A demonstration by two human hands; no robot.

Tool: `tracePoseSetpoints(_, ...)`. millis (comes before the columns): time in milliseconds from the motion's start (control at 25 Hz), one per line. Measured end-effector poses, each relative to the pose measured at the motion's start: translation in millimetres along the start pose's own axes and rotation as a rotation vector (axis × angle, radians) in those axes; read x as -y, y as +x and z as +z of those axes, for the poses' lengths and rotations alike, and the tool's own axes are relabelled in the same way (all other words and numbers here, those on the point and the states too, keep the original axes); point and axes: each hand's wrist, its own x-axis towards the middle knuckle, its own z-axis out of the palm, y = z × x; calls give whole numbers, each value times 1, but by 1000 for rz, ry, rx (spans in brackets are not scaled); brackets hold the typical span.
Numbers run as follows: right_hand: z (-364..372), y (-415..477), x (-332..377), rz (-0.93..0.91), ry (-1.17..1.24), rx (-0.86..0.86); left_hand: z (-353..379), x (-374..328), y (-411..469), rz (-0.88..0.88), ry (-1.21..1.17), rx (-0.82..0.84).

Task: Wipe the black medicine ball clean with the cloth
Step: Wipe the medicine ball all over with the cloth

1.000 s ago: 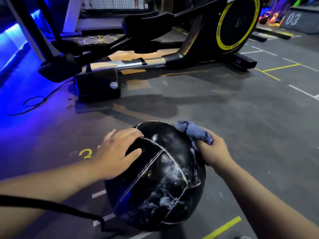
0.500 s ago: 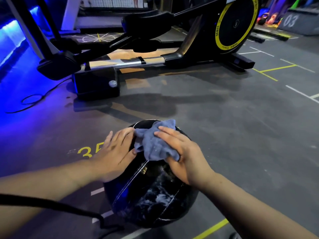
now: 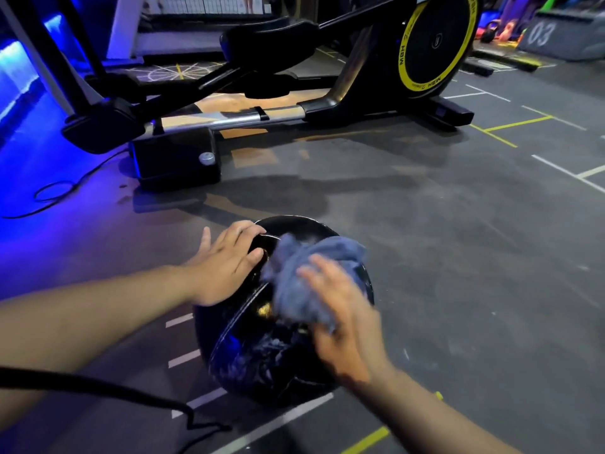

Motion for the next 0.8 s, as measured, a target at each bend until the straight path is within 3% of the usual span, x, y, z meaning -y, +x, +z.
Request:
tracePoseSetpoints(80, 28, -20, 19, -434, -253, 316, -6, 4, 9, -33, 12, 9)
tracePoseSetpoints(120, 39, -28, 22, -599, -364, 389, -7, 5, 12, -38, 12, 0)
tracePoseSetpoints(240, 35, -22, 12, -705, -424, 366, -7, 7, 14, -67, -1, -24)
tracePoseSetpoints(320, 12, -6, 0, -575, -295, 301, -8, 8, 16, -96, -25, -16)
tracePoseSetpoints(360, 0, 4, -13, -415, -235, 227, -7, 11, 16, -112, -36, -20)
tracePoseSetpoints(480, -36, 36, -58, 388, -84, -28, -6, 15, 12, -140, -69, -46)
tracePoseSetpoints(520, -40, 42, -69, 585, 6, -41, -4, 15, 10, -144, -77, -44)
tracePoseSetpoints(560, -40, 43, -72, 662, 103, -64, -2, 14, 10, -147, -74, -39)
tracePoseSetpoints(640, -28, 37, -57, 584, 168, -141, -2, 12, 12, -162, -58, -32)
tracePoseSetpoints(720, -11, 24, -27, 419, 84, -162, -3, 10, 13, -186, -48, -42)
tracePoseSetpoints(800, 2, 6, 5, 154, -15, -46, -2, 7, 14, -191, -39, -57)
